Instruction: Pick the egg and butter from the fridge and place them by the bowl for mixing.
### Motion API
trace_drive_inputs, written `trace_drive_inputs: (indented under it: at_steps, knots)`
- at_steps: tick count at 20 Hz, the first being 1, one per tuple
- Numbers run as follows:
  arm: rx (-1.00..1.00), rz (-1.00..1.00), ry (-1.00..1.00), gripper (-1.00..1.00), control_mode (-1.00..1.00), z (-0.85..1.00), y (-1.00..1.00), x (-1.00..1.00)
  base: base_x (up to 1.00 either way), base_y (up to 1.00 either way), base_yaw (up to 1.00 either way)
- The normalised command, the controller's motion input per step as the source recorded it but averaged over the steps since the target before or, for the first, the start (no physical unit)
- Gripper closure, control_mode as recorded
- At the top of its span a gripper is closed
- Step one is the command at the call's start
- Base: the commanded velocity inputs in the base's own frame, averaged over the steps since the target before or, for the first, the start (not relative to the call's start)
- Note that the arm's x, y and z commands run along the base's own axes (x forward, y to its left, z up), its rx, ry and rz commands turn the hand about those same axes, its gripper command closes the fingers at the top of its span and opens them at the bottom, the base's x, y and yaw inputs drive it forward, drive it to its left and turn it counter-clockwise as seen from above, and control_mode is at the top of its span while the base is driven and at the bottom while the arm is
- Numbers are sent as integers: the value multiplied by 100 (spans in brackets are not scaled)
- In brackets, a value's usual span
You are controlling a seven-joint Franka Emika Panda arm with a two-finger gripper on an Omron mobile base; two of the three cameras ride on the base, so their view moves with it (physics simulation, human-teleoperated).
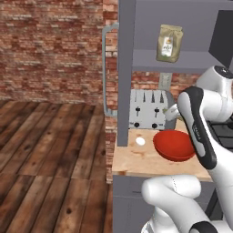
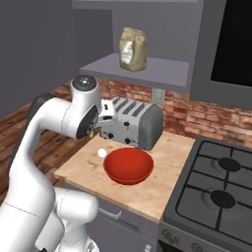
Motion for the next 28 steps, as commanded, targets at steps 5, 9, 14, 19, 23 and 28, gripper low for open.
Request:
trace_drive_inputs:
  at_steps: [5,9,14,19,23,28]
  knots:
    - [0,24,0,100,-100,-13,27,-10,0,0,0]
    - [0,17,2,100,-100,-12,35,0,0,0,0]
    - [0,7,3,100,-100,-23,24,0,0,0,0]
    - [0,0,0,100,-100,-51,8,0,0,0,0]
    - [0,-4,0,100,-100,-51,24,25,0,0,0]
    - [0,0,0,100,-100,-50,29,26,0,0,0]
